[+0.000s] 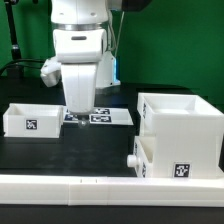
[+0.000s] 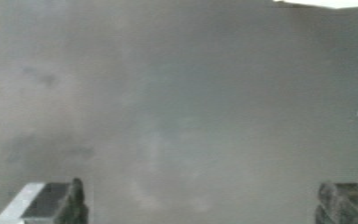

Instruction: Assemble drawer

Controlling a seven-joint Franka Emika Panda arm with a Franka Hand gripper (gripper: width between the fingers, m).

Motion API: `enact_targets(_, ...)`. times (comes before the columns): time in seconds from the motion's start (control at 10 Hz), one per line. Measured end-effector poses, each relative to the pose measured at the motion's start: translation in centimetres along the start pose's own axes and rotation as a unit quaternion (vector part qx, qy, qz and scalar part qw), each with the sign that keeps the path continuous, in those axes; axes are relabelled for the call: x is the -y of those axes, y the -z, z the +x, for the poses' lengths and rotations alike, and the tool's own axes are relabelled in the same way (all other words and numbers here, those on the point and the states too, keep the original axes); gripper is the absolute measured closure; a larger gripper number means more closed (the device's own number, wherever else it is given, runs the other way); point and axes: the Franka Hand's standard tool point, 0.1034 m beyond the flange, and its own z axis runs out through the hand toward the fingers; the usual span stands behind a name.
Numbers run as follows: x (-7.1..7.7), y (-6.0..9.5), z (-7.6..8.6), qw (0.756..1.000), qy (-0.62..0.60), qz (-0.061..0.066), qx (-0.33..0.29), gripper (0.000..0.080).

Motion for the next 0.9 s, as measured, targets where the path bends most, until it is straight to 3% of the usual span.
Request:
enact_targets(0.6, 0.1, -0.2, -0.2, 1.0, -0.016, 0.001, -0.001, 0.015)
enact_targets(0.8, 1.8, 0.5, -2.3, 0.988, -0.15, -0.032, -0.007, 0.015)
enact_targets(0.9, 2.9, 0.4, -2.9, 0.983, -0.182, -0.035, -0.006, 0.015)
